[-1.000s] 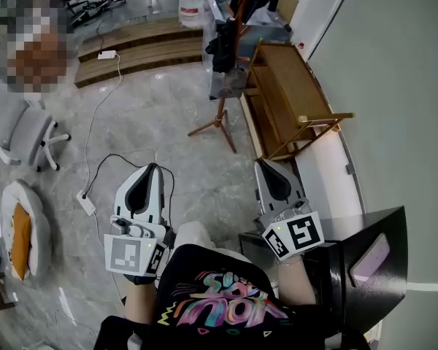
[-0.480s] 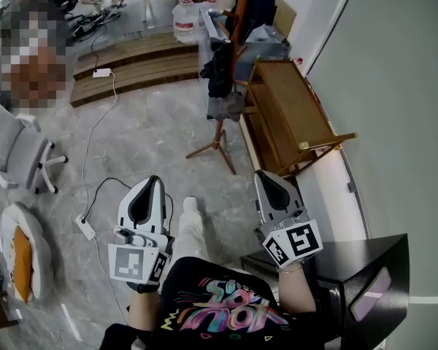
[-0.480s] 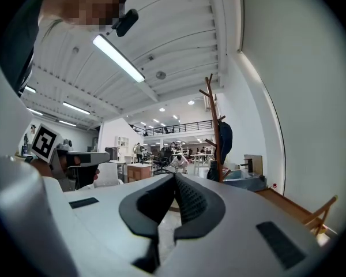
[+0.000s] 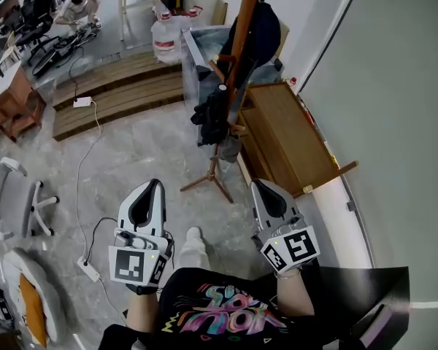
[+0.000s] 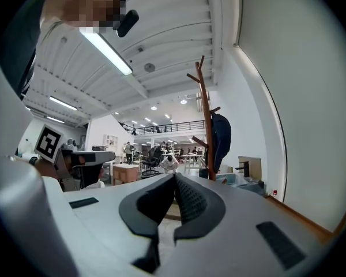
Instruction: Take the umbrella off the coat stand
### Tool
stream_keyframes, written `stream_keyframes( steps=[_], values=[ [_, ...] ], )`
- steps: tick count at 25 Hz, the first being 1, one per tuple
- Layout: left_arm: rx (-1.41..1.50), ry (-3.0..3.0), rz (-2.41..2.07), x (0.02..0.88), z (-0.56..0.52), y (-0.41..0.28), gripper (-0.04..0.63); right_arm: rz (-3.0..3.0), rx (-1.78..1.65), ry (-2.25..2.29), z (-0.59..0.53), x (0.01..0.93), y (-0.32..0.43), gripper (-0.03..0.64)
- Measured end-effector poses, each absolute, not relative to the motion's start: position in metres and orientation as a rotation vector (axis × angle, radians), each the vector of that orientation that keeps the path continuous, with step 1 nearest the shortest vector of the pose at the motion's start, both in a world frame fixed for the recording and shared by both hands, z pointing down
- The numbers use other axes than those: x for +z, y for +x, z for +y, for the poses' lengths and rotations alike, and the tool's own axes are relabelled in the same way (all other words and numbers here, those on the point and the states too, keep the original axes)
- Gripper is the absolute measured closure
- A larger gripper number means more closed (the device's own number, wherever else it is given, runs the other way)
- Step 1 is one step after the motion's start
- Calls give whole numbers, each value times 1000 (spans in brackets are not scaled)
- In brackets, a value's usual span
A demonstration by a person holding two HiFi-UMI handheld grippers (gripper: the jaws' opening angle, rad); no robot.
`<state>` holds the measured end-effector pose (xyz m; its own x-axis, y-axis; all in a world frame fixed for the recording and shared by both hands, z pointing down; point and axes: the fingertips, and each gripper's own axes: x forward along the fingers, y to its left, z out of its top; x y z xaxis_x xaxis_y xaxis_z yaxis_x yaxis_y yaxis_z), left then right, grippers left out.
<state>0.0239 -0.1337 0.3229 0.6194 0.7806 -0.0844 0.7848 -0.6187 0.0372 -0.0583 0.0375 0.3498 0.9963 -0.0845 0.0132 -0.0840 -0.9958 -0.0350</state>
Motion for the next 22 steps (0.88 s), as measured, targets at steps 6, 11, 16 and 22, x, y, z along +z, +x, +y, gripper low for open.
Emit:
stream_keyframes(
  steps=[6,11,16,22],
  values=[
    [-48,2728,1400,323,-108,121,569,44,-44,-3111,71,344,33,601],
    [-58,2699,1444,320,-94,167,569,-27,-41,-3113,92,341,77,601],
    [-45,2688,1470,323,-78,184,569,-56,-45,-3100,106,345,97,601],
    [-100,2646,1482,312,-56,187,569,-15,-49,-3075,117,341,107,601]
  ],
)
